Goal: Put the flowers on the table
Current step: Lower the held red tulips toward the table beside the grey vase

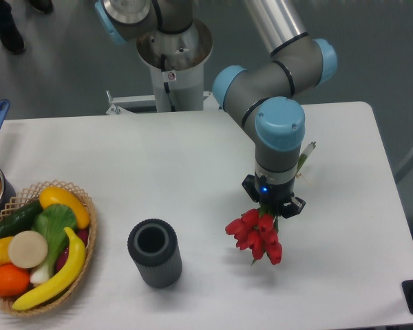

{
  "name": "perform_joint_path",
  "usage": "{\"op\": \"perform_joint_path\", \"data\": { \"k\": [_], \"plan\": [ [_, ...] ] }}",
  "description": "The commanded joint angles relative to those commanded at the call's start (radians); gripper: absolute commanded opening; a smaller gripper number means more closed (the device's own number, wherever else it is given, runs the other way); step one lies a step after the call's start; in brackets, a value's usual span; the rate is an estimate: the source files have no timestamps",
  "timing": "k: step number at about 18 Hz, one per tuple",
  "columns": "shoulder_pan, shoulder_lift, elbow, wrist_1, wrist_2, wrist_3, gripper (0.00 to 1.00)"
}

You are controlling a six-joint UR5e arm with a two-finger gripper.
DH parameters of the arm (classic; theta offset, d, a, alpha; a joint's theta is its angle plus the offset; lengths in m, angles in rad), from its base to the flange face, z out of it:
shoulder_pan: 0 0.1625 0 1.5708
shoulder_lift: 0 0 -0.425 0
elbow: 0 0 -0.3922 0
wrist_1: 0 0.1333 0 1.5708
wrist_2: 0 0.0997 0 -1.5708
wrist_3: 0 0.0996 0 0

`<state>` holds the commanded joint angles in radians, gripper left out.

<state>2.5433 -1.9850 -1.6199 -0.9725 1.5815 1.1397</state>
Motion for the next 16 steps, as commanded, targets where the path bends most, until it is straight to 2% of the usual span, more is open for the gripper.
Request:
{"op": "perform_joint_path", "data": {
  "k": [7, 16],
  "plan": [
    [-0.011, -0.003, 0.0, 0.002, -0.002, 0.0, 0.18],
    [-0.057, -0.048, 0.005, 0.002, -0.003, -0.011, 0.23]
  ]
}}
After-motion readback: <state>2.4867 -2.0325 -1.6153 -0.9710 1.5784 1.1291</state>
